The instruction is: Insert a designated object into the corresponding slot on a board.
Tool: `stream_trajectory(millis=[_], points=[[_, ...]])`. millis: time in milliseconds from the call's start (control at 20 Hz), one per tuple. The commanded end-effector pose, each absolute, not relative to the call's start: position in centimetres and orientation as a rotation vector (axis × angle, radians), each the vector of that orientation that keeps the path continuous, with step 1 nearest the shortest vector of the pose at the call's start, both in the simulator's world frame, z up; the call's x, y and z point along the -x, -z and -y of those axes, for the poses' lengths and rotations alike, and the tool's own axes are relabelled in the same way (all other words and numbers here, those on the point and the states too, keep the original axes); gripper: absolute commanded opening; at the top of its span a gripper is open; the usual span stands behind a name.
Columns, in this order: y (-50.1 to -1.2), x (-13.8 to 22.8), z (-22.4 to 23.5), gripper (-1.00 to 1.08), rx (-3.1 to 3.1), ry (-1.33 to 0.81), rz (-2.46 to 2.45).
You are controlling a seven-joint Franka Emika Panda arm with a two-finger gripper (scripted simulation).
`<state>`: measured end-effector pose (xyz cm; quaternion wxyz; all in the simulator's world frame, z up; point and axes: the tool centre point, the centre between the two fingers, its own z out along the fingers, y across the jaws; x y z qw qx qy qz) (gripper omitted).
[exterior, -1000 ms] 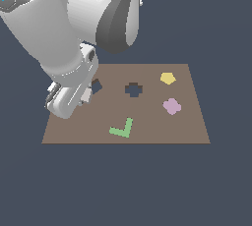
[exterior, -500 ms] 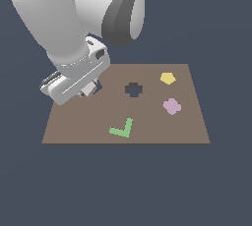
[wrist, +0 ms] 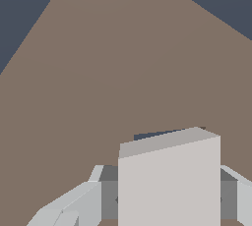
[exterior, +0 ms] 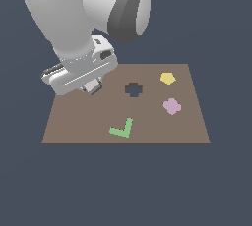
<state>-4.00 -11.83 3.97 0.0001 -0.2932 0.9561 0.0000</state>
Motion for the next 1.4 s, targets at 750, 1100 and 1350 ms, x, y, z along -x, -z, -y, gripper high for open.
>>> stream_trajectory(millis=[750,1100,1350], points=[[-3.4,4.4,11.2,-1.00,0.758,-0.001,-3.048],[-3.0,4.4,11.2,1.00,0.755,-0.001,-3.049],[-3.0,4.4,11.2,1.00,0.755,-0.001,-3.049]])
